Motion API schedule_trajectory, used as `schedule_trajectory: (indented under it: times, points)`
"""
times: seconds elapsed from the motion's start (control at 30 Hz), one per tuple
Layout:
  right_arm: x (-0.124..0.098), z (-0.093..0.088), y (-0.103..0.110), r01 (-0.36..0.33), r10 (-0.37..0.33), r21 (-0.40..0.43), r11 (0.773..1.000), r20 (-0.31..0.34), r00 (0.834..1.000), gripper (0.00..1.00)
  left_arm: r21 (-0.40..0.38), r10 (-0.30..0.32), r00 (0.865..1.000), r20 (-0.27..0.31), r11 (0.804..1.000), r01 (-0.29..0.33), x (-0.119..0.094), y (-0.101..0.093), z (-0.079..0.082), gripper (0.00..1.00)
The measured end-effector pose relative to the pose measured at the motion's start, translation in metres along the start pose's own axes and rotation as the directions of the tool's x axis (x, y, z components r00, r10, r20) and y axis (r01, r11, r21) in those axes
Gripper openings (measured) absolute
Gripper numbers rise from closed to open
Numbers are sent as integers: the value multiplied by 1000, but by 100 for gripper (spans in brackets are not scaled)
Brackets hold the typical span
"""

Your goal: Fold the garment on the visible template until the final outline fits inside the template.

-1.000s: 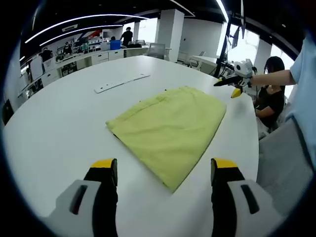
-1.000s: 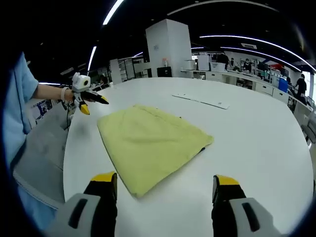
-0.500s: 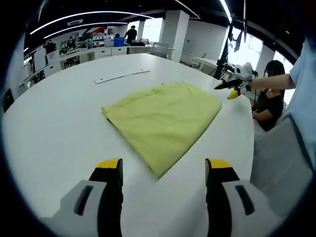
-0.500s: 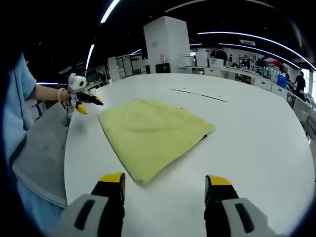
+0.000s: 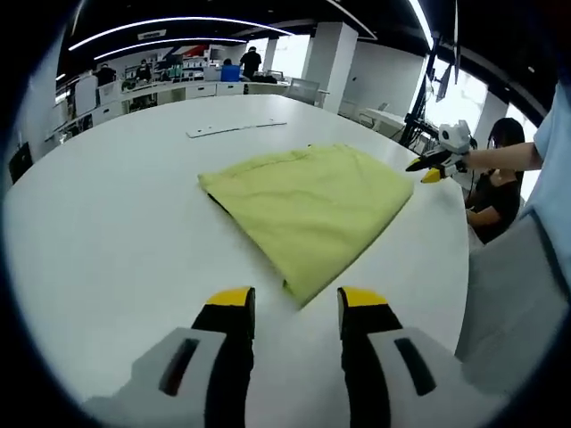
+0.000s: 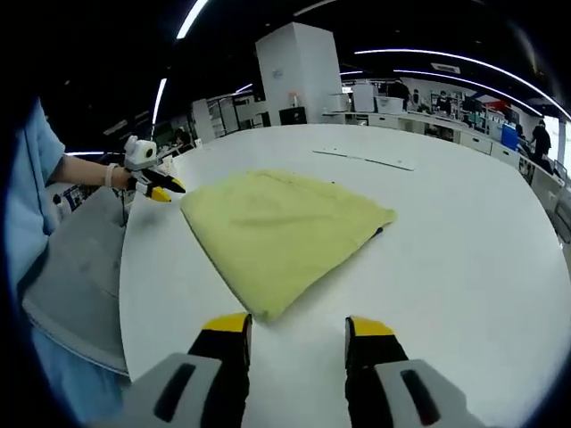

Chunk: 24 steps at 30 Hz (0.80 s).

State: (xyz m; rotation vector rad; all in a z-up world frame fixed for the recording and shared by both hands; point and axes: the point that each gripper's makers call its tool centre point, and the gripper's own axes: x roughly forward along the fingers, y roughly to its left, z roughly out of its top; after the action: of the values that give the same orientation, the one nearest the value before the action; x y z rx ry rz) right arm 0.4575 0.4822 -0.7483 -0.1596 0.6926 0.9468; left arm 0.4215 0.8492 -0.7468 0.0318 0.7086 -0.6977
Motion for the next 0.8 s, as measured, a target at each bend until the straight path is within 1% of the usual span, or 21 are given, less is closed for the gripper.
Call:
schedule_trajectory:
  times: [0.1, 0.17, 0.2, 0.27, 0.3, 0.37, 0.47, 0.57, 0.8]
  points:
    - [3, 0, 6, -12, 12, -5, 1000, -2, 1000, 34, -2, -1, 1000, 0, 1000, 1, 4, 0, -1, 28]
    - [6, -1, 10, -23, 23, 4, 1000, -3, 1000, 33, -15, -2, 1000, -3, 1000, 2, 7, 0, -2, 31]
    - [7, -2, 10, -23, 23, 4, 1000, -4, 1000, 29, -17, -4, 1000, -7, 1000, 3, 8, -1, -3, 30]
    - [10, -5, 12, -23, 23, -8, 1000, -18, 1000, 19, -3, -3, 1000, -10, 1000, 3, 9, -2, -5, 23]
    - [11, -5, 12, -26, 26, -3, 1000, -16, 1000, 18, -6, 3, 1000, -8, 1000, -3, 10, 0, -5, 22]
    - [13, -5, 16, -38, 38, 14, 999, -16, 999, 18, -26, 3, 1000, -4, 1000, -3, 11, 0, -5, 22]
    - [14, -6, 18, -41, 41, -2, 999, -20, 999, 15, -14, 4, 1000, -4, 1000, -4, 10, 1, -4, 17]
    - [16, -7, 18, -46, 46, 8, 999, -22, 999, 14, -25, 4, 1000, -1, 1000, -4, 11, 3, -3, 17]
    - [21, -8, 20, -53, 53, -8, 999, -27, 998, 6, -23, 0, 1000, 0, 1000, 0, 13, 2, -3, 11]
